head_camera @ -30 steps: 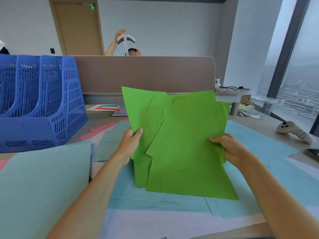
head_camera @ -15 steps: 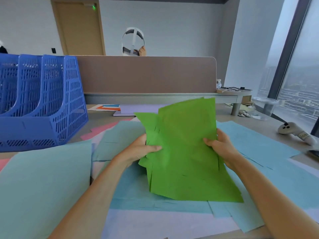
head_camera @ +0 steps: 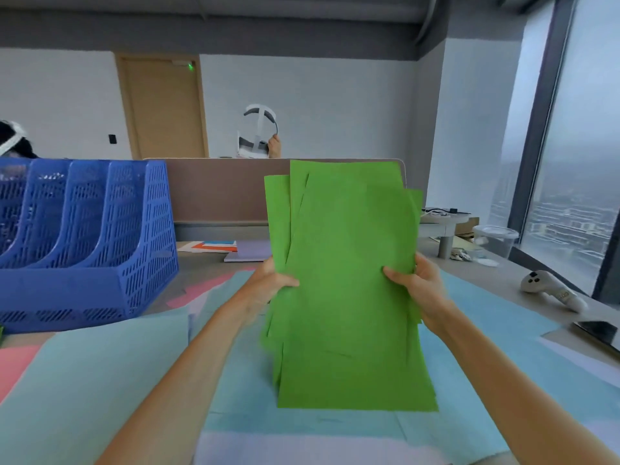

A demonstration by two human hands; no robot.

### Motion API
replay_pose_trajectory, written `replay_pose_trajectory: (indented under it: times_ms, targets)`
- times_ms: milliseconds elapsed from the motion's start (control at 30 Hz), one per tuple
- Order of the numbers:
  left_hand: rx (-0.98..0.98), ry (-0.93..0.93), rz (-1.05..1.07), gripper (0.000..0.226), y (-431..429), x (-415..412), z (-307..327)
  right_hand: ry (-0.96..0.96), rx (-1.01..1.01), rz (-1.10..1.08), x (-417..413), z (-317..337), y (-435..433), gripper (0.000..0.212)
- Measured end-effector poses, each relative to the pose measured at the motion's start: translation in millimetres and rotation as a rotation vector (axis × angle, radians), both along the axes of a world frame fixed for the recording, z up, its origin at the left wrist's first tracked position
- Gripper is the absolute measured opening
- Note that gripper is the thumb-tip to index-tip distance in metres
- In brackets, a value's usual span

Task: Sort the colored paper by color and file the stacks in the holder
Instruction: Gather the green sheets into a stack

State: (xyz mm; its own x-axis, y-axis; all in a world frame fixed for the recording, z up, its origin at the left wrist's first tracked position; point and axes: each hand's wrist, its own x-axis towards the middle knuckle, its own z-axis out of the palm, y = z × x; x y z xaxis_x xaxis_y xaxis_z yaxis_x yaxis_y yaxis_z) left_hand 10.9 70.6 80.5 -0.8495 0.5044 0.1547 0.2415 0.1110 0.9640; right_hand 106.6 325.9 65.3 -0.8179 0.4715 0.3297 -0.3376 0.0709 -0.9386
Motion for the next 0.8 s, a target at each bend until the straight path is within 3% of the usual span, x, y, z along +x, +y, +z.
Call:
replay_pose_trajectory:
  times_ms: [167, 267, 400, 500, 600, 800]
  targets:
    - [0.108, 0.416, 0.133, 0.074, 6.8, 39.5, 64.9, 0.267, 0.196, -0.170, 22.4, 64.8, -26.9, 0.037]
    - [0.125, 0.539, 0.187, 0.070, 6.1, 57.3, 76.4, 0.344, 0.244, -0.230, 37.2, 78.3, -38.8, 0.039]
    - [0.140, 0.475, 0.233, 0.054, 3.9, 63.2, 49.2, 0.291, 0.211, -0.241, 47.0, 55.8, -44.8, 0.036]
    - [0.026, 0.407, 0.291, 0.045, 4.4, 63.5, 22.8, 0.216, 0.234, -0.250, 46.9, 34.2, -48.1, 0.033]
    - [-0.062, 0.487, 0.329, 0.036, 6.4, 67.7, 20.2, 0.179, 0.267, -0.272, 43.7, 34.1, -51.3, 0.033]
    - [-0.054, 0.573, 0.353, 0.049, 6.8, 77.0, 48.5, 0.225, 0.252, -0.313, 48.8, 54.1, -52.0, 0.029]
